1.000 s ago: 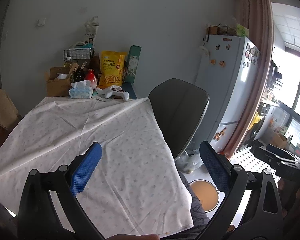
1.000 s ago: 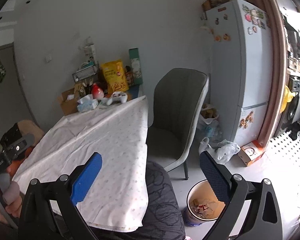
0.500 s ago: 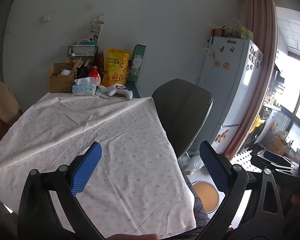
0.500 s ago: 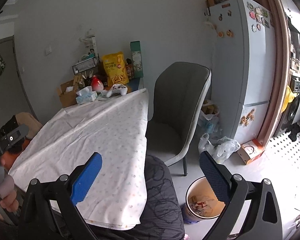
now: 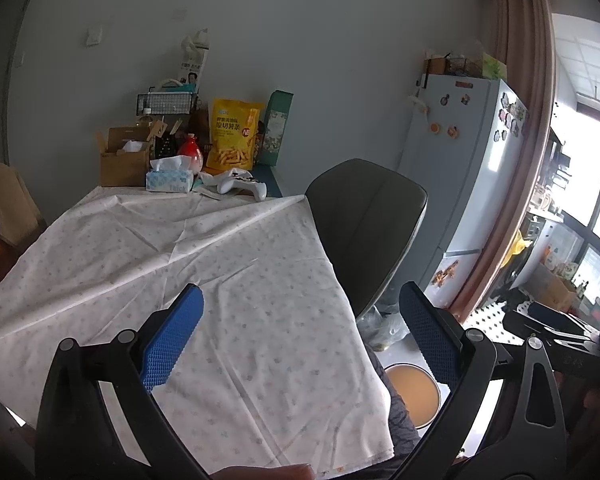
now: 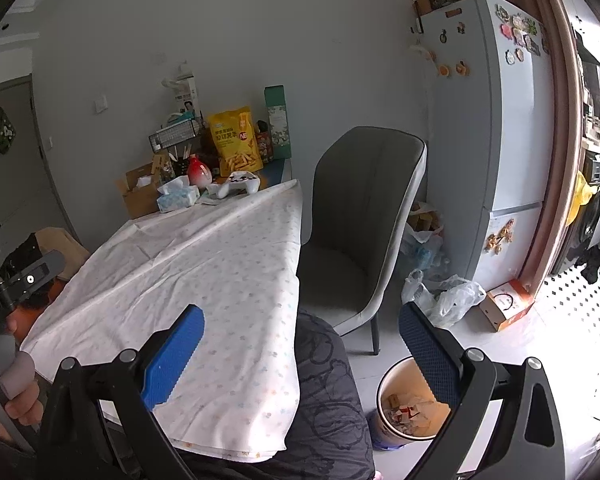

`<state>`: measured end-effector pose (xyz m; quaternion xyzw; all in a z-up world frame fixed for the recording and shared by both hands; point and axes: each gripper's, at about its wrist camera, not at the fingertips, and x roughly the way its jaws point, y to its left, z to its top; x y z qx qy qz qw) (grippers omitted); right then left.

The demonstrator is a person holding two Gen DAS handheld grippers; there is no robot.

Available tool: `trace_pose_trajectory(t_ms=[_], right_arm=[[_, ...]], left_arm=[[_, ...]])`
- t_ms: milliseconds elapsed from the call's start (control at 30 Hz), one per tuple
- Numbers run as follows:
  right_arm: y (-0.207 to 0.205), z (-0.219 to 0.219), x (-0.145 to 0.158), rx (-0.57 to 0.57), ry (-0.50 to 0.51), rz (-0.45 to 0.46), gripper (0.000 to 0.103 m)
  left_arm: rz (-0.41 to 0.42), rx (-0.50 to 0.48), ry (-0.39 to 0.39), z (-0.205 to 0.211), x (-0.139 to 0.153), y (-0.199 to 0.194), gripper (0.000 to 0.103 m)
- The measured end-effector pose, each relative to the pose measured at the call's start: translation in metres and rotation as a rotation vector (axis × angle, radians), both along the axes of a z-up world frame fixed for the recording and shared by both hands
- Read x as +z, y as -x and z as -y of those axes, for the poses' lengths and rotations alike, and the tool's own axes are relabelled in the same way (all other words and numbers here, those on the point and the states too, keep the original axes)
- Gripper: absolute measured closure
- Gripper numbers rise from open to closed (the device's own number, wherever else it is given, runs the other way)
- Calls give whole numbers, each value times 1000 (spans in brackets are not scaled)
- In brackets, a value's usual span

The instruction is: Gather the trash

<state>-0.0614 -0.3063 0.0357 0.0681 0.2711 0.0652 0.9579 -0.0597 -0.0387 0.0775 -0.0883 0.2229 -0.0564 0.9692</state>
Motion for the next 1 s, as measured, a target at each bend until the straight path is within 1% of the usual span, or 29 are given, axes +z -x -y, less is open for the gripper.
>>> trace_pose_trajectory(t_ms=[100, 333, 633, 1000], right_arm=[[-1, 1, -3, -3, 0, -8, 8], [1, 0, -1, -7, 0, 5, 8], [2, -4, -2, 4, 10, 0, 8], [-3, -4, -8, 1, 6, -19, 8]], left_arm=[[-9, 2, 6, -1, -3, -2, 6], [-6, -8, 2, -1, -4, -2, 6], [-12, 4, 18, -6, -7, -3, 6], [-19, -8, 6, -2, -10, -3, 6]])
